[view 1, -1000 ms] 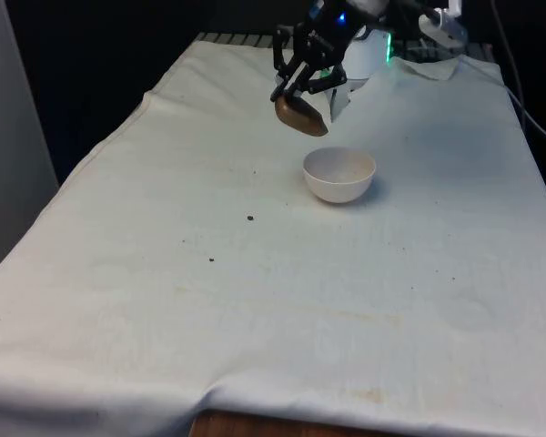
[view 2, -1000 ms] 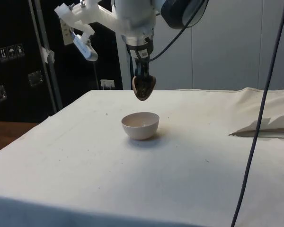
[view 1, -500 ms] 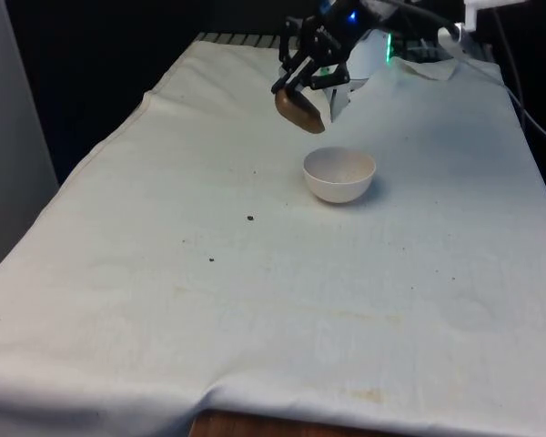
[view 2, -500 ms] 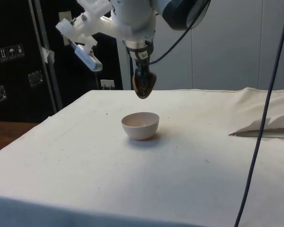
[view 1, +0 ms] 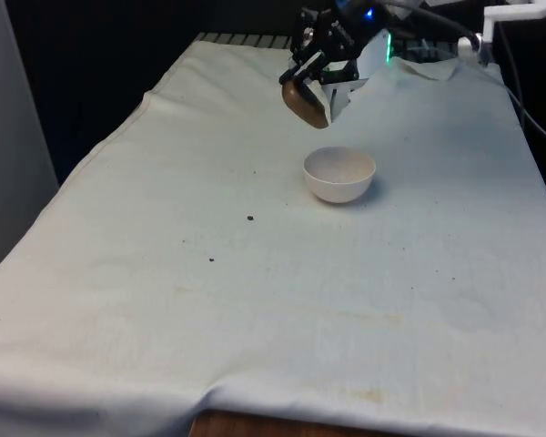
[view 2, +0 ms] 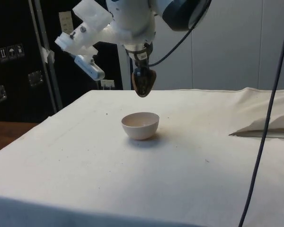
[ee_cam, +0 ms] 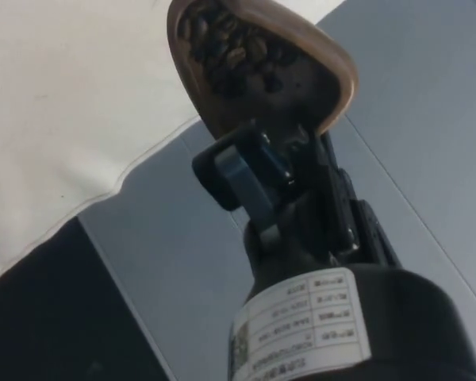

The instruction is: Pour the coffee beans from the cup into the bowl.

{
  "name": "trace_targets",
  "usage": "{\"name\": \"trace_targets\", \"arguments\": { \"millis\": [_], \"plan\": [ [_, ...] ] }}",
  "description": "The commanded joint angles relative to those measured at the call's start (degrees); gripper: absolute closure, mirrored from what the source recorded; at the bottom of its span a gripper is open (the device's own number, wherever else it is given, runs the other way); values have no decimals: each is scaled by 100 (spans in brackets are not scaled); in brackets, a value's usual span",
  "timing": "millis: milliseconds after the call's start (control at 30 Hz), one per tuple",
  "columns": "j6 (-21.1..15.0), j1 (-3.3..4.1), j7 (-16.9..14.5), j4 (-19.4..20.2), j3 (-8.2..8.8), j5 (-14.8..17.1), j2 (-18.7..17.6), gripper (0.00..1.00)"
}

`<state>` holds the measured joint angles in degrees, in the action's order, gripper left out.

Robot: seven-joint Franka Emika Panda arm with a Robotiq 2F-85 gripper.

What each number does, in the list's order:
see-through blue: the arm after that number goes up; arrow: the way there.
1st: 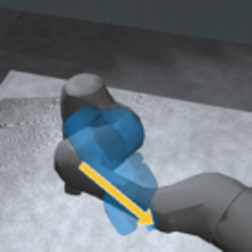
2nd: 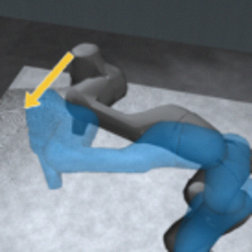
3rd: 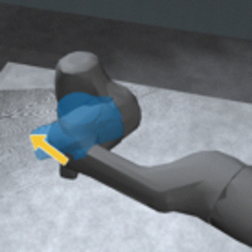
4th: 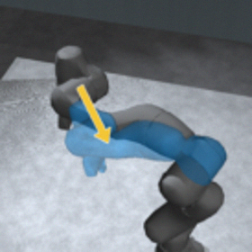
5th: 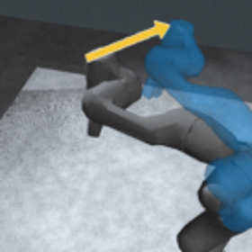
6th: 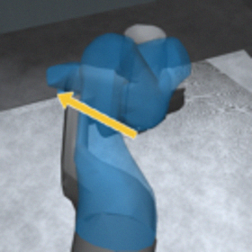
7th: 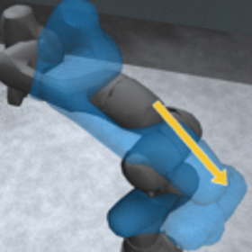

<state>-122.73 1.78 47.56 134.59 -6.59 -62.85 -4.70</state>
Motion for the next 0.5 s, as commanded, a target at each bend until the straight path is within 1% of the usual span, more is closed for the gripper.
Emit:
{"name": "trace_targets", "arguments": {
  "millis": [0,133,167,200,267,300,367,400,433,467],
  "plan": [
    [97,29,63,-29,-52,-23,-23,100],
    [275,29,143,-52,-218,11,-40,100],
    [218,0,120,-23,-206,0,-6,100],
    [309,29,166,-63,-246,11,-46,100],
    [384,29,212,-80,-315,17,-57,100],
    [453,29,258,-97,-384,17,-74,100],
    [539,29,309,-132,-447,6,-109,100],
    [573,23,332,-143,-476,0,-126,100],
    [521,0,309,-115,-481,0,-92,100],
    [607,23,355,-160,-504,-6,-143,100]
  ]
}}
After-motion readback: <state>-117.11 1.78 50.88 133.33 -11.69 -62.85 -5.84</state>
